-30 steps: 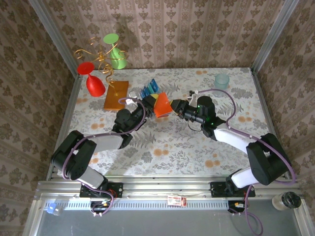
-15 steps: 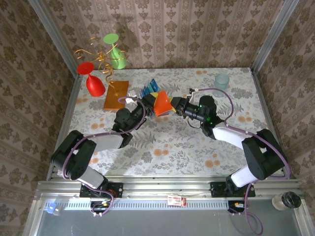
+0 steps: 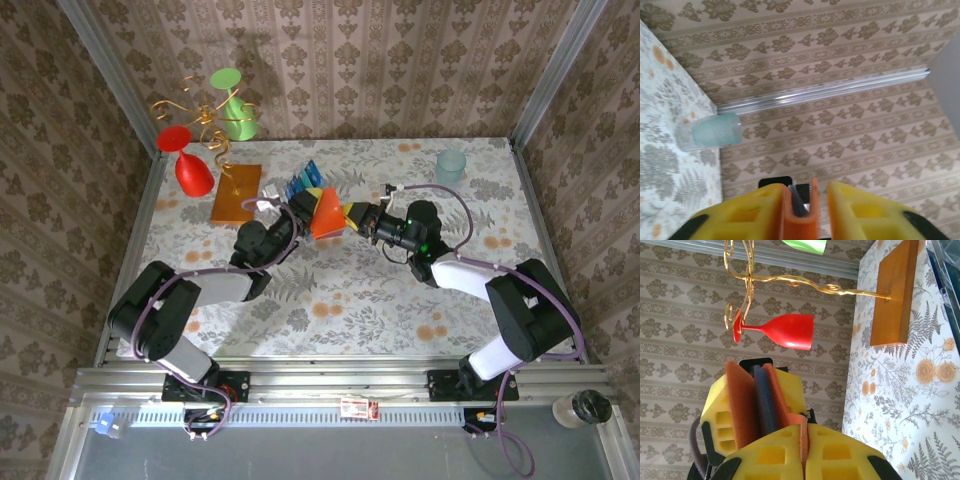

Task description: Put the credit cards into the card holder

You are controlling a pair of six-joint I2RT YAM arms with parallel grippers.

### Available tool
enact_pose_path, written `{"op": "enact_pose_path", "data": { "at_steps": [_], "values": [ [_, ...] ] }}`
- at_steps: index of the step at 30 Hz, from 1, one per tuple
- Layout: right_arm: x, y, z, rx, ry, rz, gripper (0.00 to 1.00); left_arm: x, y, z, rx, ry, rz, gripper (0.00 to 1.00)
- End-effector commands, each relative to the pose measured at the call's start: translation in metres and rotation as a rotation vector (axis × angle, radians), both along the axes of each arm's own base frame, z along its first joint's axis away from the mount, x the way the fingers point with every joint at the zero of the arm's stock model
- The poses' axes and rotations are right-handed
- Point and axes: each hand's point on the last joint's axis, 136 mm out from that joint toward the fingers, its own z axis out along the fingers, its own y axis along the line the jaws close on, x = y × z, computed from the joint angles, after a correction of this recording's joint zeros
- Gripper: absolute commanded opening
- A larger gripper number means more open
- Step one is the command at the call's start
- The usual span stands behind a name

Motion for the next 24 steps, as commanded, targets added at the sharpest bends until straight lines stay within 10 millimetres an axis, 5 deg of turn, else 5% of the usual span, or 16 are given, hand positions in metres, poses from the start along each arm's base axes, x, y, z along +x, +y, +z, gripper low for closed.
{"op": "enact_pose_path", "data": {
  "at_steps": [1, 16, 24],
  "values": [
    [-0.012, 0.004, 0.002, 0.015, -0.036, 0.045, 0.00, -0.004, 0.002, -0.019, 0.047, 0.003, -0.014, 0.41],
    [-0.044, -0.002, -0.094, -0.141, 0.098, 0.039, 0.00, -0.032, 0.001, -0.138, 0.285, 0.160, -0.127, 0.50],
    [-0.062, -0.011, -0.157, -0.248, 0.176, -0.012, 0.00, -0.043, -0.002, -0.176, 0.374, 0.196, -0.166, 0.50]
  ]
}}
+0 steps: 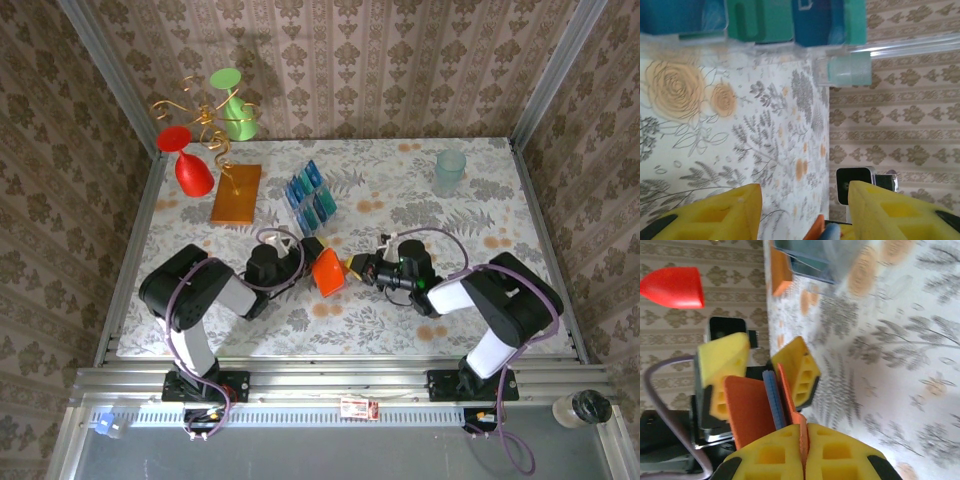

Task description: Put the credit cards into the card holder

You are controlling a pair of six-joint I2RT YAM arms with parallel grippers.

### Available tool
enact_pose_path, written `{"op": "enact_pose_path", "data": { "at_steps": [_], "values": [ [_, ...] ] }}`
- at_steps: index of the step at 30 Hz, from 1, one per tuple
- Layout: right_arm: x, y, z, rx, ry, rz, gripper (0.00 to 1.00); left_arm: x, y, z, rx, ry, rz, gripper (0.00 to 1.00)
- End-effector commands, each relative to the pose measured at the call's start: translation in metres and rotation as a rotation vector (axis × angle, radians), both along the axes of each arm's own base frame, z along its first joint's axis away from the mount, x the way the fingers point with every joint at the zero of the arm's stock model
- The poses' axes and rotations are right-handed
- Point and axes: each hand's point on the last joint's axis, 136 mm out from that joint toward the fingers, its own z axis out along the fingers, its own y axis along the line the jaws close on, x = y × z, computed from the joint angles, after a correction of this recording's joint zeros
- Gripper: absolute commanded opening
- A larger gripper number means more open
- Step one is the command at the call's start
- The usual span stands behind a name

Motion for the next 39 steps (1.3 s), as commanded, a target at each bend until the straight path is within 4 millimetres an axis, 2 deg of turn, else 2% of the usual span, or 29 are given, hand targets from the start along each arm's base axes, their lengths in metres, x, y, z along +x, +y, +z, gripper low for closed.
{"op": "enact_pose_path", "data": {
  "at_steps": [1, 5, 9, 15, 21, 26, 32, 39],
  "values": [
    [0.000, -0.007, -0.015, -0.045, -0.039, -0.047, 0.00, -0.008, 0.001, -0.008, 0.039, -0.036, -0.033, 0.50],
    [-0.004, -0.013, -0.030, -0.069, -0.023, -0.075, 0.00, -0.011, 0.012, -0.027, 0.114, -0.016, -0.014, 0.52],
    [-0.005, -0.014, -0.034, -0.082, -0.016, -0.085, 0.00, -0.017, 0.021, -0.042, 0.240, 0.002, -0.022, 0.55],
    [-0.005, -0.015, -0.035, -0.101, -0.011, -0.098, 0.00, -0.022, 0.029, -0.038, 0.501, -0.038, -0.068, 0.61],
    [-0.006, -0.016, -0.038, -0.111, -0.003, -0.106, 0.00, -0.027, 0.019, -0.016, 0.773, -0.123, -0.169, 0.64],
    [-0.007, -0.015, -0.041, -0.116, 0.005, -0.109, 0.00, -0.029, 0.009, -0.010, 0.977, -0.172, -0.249, 0.68],
    [-0.007, -0.014, -0.042, -0.116, 0.008, -0.121, 0.00, -0.029, -0.005, -0.009, 1.136, -0.197, -0.334, 0.71],
    [-0.005, -0.017, -0.043, -0.118, 0.009, -0.141, 0.00, -0.035, -0.009, -0.022, 1.234, -0.198, -0.400, 0.74]
  ]
}}
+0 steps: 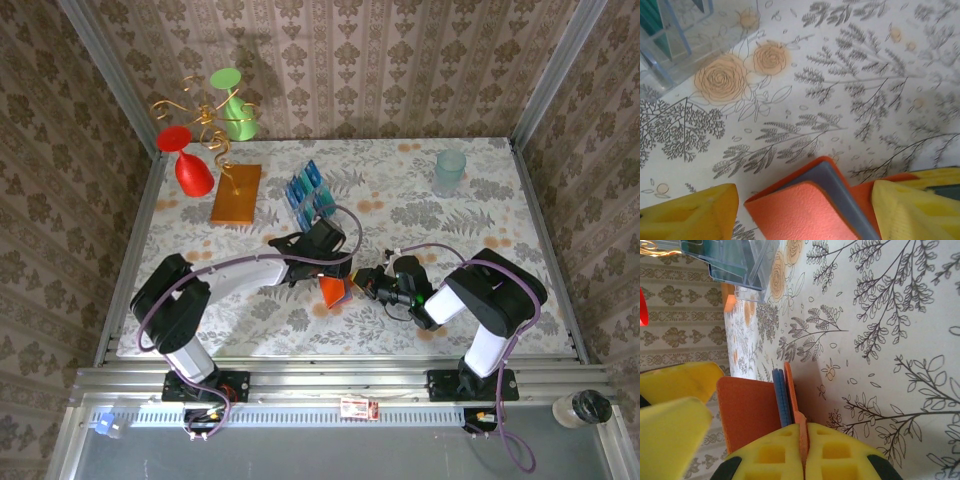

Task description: Put the credit cards into the card holder

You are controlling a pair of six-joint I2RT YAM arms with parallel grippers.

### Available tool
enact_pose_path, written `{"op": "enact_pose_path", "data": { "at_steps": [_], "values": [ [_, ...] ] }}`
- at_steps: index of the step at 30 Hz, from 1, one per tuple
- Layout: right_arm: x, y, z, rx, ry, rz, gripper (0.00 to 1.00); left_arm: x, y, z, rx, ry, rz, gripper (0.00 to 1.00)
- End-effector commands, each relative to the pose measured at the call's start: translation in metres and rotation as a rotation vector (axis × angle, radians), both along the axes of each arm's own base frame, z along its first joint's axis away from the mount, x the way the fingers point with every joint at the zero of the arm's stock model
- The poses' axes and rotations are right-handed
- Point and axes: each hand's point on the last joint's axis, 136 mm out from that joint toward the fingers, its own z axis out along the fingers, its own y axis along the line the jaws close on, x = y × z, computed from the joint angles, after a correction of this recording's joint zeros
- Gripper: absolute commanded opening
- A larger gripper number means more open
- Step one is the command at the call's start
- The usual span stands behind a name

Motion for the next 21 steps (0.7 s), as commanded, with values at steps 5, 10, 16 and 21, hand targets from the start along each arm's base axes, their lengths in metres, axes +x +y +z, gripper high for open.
{"op": "enact_pose_path", "data": {
  "at_steps": [5, 10, 16, 21],
  "values": [
    [0.004, -0.005, 0.000, -0.011, -0.021, -0.043, 0.00, -0.011, 0.014, -0.019, 0.144, 0.031, -0.048, 0.73],
    [0.004, -0.008, -0.002, -0.019, -0.017, -0.058, 0.00, -0.011, 0.024, -0.015, 0.160, 0.009, -0.033, 0.70],
    [0.003, -0.013, -0.008, -0.037, -0.004, -0.076, 0.00, -0.010, 0.038, -0.005, 0.162, -0.024, -0.016, 0.68],
    [0.003, -0.019, -0.012, -0.049, 0.005, -0.109, 0.00, -0.013, 0.046, 0.001, 0.140, -0.037, -0.009, 0.68]
  ]
}}
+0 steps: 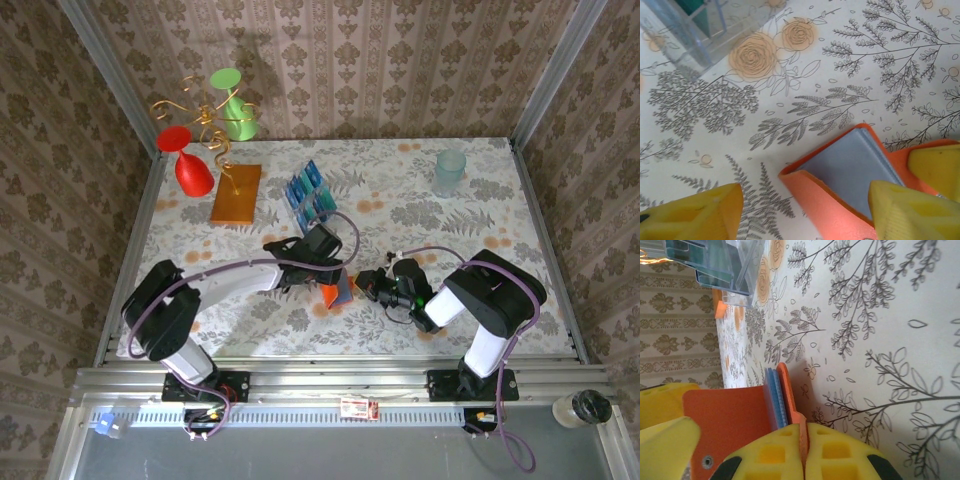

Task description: Put the credit cards into the card holder

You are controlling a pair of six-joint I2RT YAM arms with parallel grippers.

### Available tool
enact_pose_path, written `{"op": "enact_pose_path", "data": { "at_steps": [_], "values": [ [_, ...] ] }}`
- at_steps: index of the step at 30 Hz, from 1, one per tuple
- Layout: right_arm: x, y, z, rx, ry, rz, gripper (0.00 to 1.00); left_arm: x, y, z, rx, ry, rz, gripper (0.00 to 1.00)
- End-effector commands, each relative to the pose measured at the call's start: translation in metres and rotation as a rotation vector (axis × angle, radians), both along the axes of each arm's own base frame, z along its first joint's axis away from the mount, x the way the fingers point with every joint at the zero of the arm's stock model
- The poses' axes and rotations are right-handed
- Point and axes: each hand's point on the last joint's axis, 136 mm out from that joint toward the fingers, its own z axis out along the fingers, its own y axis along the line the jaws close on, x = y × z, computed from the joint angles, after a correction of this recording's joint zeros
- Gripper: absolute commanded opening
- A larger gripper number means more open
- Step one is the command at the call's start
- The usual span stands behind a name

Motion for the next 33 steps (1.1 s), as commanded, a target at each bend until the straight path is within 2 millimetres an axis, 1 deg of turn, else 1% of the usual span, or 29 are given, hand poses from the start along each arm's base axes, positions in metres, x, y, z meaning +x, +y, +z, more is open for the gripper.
{"op": "enact_pose_path", "data": {
  "at_steps": [1, 4, 7, 15, 18, 22, 28, 29, 30, 32, 33],
  "values": [
    [0.004, -0.013, -0.005, -0.026, -0.004, -0.073, 0.00, -0.006, 0.020, -0.004, 0.050, 0.001, 0.000, 0.67],
    [0.005, -0.017, -0.006, -0.035, -0.003, -0.101, 0.00, -0.012, 0.024, -0.007, 0.050, 0.017, -0.006, 0.67],
    [0.006, -0.022, -0.007, -0.044, 0.002, -0.127, 0.00, -0.017, 0.030, -0.015, 0.063, 0.036, -0.004, 0.67],
    [0.007, -0.033, -0.008, -0.076, 0.014, -0.185, 0.00, -0.023, 0.051, -0.035, 0.110, 0.064, 0.029, 0.66],
    [0.007, -0.033, -0.008, -0.081, 0.014, -0.188, 0.00, -0.022, 0.058, -0.045, 0.144, 0.072, 0.043, 0.65],
    [0.007, -0.030, -0.010, -0.086, 0.021, -0.186, 0.00, -0.018, 0.063, -0.055, 0.190, 0.070, 0.048, 0.65],
    [0.005, -0.026, -0.013, -0.089, 0.039, -0.166, 0.00, -0.013, 0.067, -0.062, 0.249, 0.058, 0.047, 0.64],
    [0.005, -0.025, -0.014, -0.093, 0.041, -0.161, 0.02, -0.014, 0.068, -0.062, 0.253, 0.057, 0.046, 0.64],
    [0.005, -0.024, -0.013, -0.095, 0.043, -0.153, 0.09, -0.013, 0.068, -0.061, 0.255, 0.052, 0.047, 0.64],
    [0.005, -0.022, -0.011, -0.103, 0.041, -0.137, 0.16, -0.013, 0.069, -0.060, 0.258, 0.047, 0.047, 0.63],
    [0.004, -0.022, -0.010, -0.112, 0.042, -0.129, 0.22, -0.012, 0.069, -0.059, 0.257, 0.044, 0.046, 0.63]
  ]
}}
